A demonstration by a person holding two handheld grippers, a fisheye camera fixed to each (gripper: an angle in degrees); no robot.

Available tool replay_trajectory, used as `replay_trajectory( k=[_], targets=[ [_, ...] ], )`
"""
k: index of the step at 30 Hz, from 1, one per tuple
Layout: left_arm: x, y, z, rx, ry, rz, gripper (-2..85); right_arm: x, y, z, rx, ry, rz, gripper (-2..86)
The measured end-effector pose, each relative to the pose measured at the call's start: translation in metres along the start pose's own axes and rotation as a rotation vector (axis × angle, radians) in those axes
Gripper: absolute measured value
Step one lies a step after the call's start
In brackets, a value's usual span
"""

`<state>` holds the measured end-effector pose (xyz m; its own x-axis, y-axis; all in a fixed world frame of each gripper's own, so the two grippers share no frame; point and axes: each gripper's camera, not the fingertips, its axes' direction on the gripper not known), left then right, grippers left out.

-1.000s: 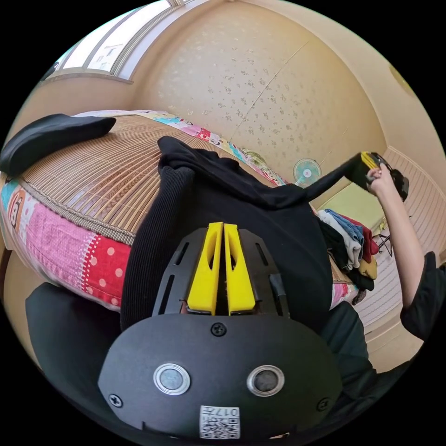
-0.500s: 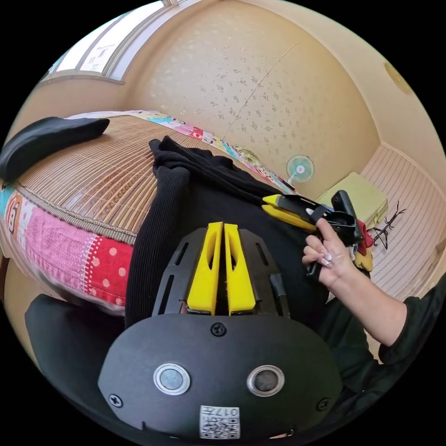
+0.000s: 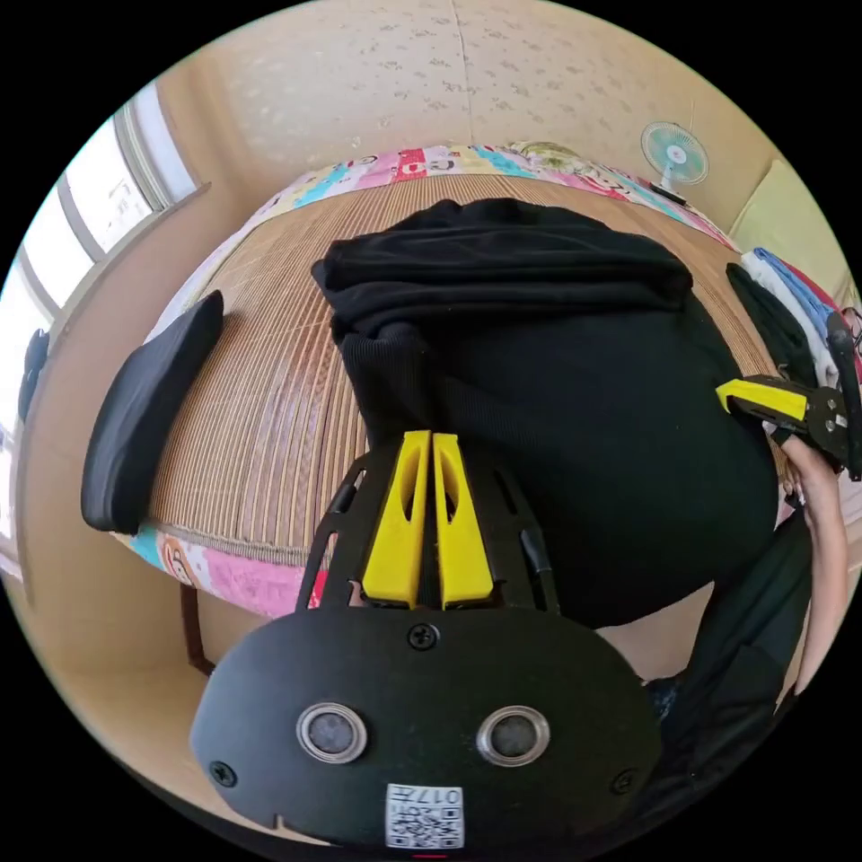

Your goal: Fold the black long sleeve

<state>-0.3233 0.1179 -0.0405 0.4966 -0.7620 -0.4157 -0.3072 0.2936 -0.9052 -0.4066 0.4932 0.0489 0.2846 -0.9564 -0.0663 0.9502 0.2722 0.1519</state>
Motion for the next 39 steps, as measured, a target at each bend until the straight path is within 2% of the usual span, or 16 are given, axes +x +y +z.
replay_trajectory(
  k=[2, 4, 10, 13, 15, 16, 17, 20, 22, 24, 27, 28, 30, 32, 35, 39],
  targets=[
    [-0.009, -0.044, 0.018, 0.002, 0.076, 0.001, -1.0, 0.009, -0.024, 0.007, -0.019, -0.014, 0.028, 0.5],
    [-0.017, -0.077, 0.029, -0.022, 0.113, -0.019, -1.0, 0.040, -0.047, 0.021, 0.039, -0.106, 0.137, 0.5],
    [-0.007, -0.157, 0.050, 0.004, 0.002, 0.026, -0.8, 0.096, -0.080, 0.052, 0.129, -0.273, 0.332, 0.4],
    [-0.022, -0.170, 0.041, -0.028, 0.058, 0.013, -0.3, 0.095, -0.082, 0.055, 0.135, -0.266, 0.334, 0.5],
    [-0.048, -0.159, 0.031, -0.008, 0.187, -0.029, 1.0, 0.088, -0.082, 0.054, 0.140, -0.226, 0.317, 0.5],
    [-0.076, -0.143, 0.021, 0.014, 0.286, -0.102, 4.3, 0.085, -0.083, 0.053, 0.137, -0.208, 0.312, 0.5],
    [-0.107, -0.121, 0.006, 0.069, 0.417, -0.165, 9.8, 0.084, -0.083, 0.053, 0.137, -0.202, 0.311, 0.5],
    [-0.174, -0.048, -0.039, 0.238, 0.625, -0.252, 15.6, 0.084, -0.081, 0.053, 0.146, -0.195, 0.310, 0.4],
    [-0.193, -0.009, -0.059, 0.267, 0.664, -0.234, 16.0, 0.085, -0.082, 0.053, 0.146, -0.189, 0.310, 0.4],
    [-0.195, 0.017, -0.069, 0.213, 0.645, -0.194, 16.0, 0.081, -0.085, 0.052, 0.142, -0.149, 0.293, 0.5],
    [-0.179, 0.038, -0.065, 0.081, 0.492, -0.122, 15.1, 0.064, -0.089, 0.050, 0.128, -0.028, 0.247, 0.6],
    [-0.173, 0.041, -0.053, -0.014, 0.405, -0.130, 13.5, 0.056, -0.091, 0.049, 0.118, 0.034, 0.227, 0.6],
    [-0.172, 0.049, -0.056, 0.029, 0.344, -0.147, 10.7, 0.048, -0.094, 0.047, 0.090, 0.095, 0.194, 0.7],
    [-0.180, 0.053, -0.054, -0.020, 0.413, -0.199, 7.2, 0.055, -0.091, 0.040, 0.047, 0.066, 0.159, 0.9],
    [-0.199, 0.069, -0.055, -0.036, 0.507, -0.259, 5.3, 0.090, -0.058, 0.013, 0.022, -0.106, 0.233, 1.8],
    [-0.222, 0.104, -0.059, 0.037, 0.659, -0.333, 4.7, 0.120, 0.077, -0.039, 0.290, -0.315, 0.372, 7.5]
  ],
)
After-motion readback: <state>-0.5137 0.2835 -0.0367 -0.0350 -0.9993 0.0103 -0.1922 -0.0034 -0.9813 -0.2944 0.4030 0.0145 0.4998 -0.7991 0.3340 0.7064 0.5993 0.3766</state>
